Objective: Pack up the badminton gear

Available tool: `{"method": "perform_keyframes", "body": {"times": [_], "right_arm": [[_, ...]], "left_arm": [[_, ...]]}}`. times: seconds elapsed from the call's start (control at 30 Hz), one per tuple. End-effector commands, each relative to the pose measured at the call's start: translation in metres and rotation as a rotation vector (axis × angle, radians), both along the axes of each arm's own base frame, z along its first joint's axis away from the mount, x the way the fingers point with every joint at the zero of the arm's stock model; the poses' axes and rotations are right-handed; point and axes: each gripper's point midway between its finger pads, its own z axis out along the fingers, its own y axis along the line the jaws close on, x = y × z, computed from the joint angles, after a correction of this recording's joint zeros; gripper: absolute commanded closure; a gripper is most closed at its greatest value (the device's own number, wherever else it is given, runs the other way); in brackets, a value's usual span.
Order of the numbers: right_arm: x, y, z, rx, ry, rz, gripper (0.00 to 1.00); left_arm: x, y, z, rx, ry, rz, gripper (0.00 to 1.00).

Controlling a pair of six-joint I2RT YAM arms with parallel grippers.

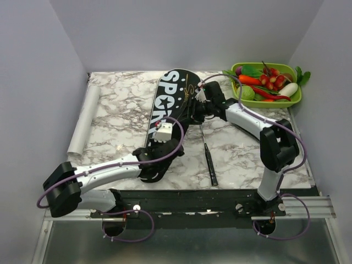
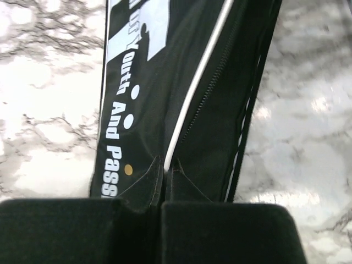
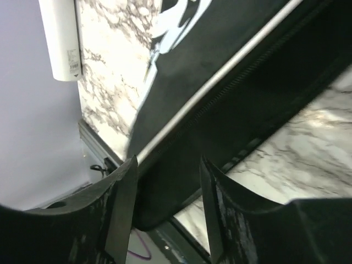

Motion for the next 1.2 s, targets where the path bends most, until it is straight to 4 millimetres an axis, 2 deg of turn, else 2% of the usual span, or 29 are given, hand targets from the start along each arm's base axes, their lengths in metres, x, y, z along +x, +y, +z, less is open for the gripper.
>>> {"method": "perform_keyframes", "body": {"times": [0.0, 0.13, 0.2, 0.27, 0.33, 0.37, 0.43, 0.47, 0.5, 0.53, 0.63, 0.67, 0.7, 0.73, 0.77, 0.83, 0.9, 0.93, 1.0, 1.17], "right_arm": [[0.016, -0.054, 0.035, -0.004, -0.064, -0.08, 0.41], [0.031, -0.101, 0.035, -0.151, -0.165, -0.13, 0.36], [0.041, -0.128, 0.028, -0.316, -0.192, -0.179, 0.36], [0.052, -0.154, 0.009, -0.486, -0.216, -0.19, 0.35], [0.058, -0.169, 0.0, -0.581, -0.226, -0.18, 0.35], [0.063, -0.177, -0.012, -0.631, -0.216, -0.184, 0.35], [0.072, -0.182, -0.015, -0.672, -0.239, -0.153, 0.35], [0.078, -0.189, -0.029, -0.734, -0.22, -0.157, 0.35], [0.079, -0.193, -0.033, -0.761, -0.208, -0.147, 0.35], [0.089, -0.193, -0.028, -0.772, -0.235, -0.137, 0.35], [0.1, -0.192, -0.04, -0.803, -0.225, -0.1, 0.35], [0.11, -0.191, -0.034, -0.807, -0.249, -0.106, 0.35], [0.112, -0.192, -0.046, -0.829, -0.225, -0.088, 0.35], [0.116, -0.193, -0.048, -0.843, -0.227, -0.081, 0.35], [0.127, -0.193, -0.042, -0.853, -0.245, -0.092, 0.35], [0.13, -0.194, -0.056, -0.876, -0.211, -0.061, 0.35], [0.139, -0.193, -0.054, -0.88, -0.225, -0.059, 0.35], [0.14, -0.194, -0.063, -0.888, -0.211, -0.041, 0.35], [0.145, -0.19, -0.062, -0.883, -0.205, -0.029, 0.35], [0.143, -0.188, -0.079, -0.875, -0.164, 0.005, 0.35]], "left_arm": [[0.023, 0.013, 0.028, -0.127, -0.05, 0.028, 1.0], [0.036, 0.029, 0.043, -0.124, -0.077, 0.068, 1.0], [0.045, 0.036, 0.051, -0.14, -0.094, 0.086, 1.0], [0.049, 0.036, 0.055, -0.169, -0.097, 0.085, 1.0], [0.051, 0.035, 0.06, -0.195, -0.103, 0.079, 1.0], [0.052, 0.033, 0.062, -0.211, -0.109, 0.076, 1.0], [0.051, 0.033, 0.064, -0.235, -0.112, 0.076, 1.0], [0.051, 0.032, 0.066, -0.249, -0.117, 0.079, 1.0], [0.05, 0.032, 0.068, -0.264, -0.122, 0.08, 1.0], [0.05, 0.033, 0.067, -0.267, -0.124, 0.083, 1.0], [0.052, 0.038, 0.067, -0.258, -0.131, 0.103, 1.0], [0.053, 0.041, 0.067, -0.252, -0.132, 0.114, 1.0], [0.053, 0.04, 0.067, -0.262, -0.125, 0.106, 1.0], [0.053, 0.04, 0.065, -0.272, -0.118, 0.1, 1.0], [0.057, 0.041, 0.067, -0.296, -0.128, 0.105, 1.0], [0.057, 0.04, 0.067, -0.322, -0.125, 0.096, 1.0], [0.061, 0.042, 0.069, -0.336, -0.135, 0.097, 1.0], [0.061, 0.042, 0.068, -0.334, -0.134, 0.094, 1.0], [0.064, 0.043, 0.069, -0.337, -0.142, 0.094, 1.0], [0.068, 0.043, 0.063, -0.364, -0.136, 0.088, 1.0]]}}
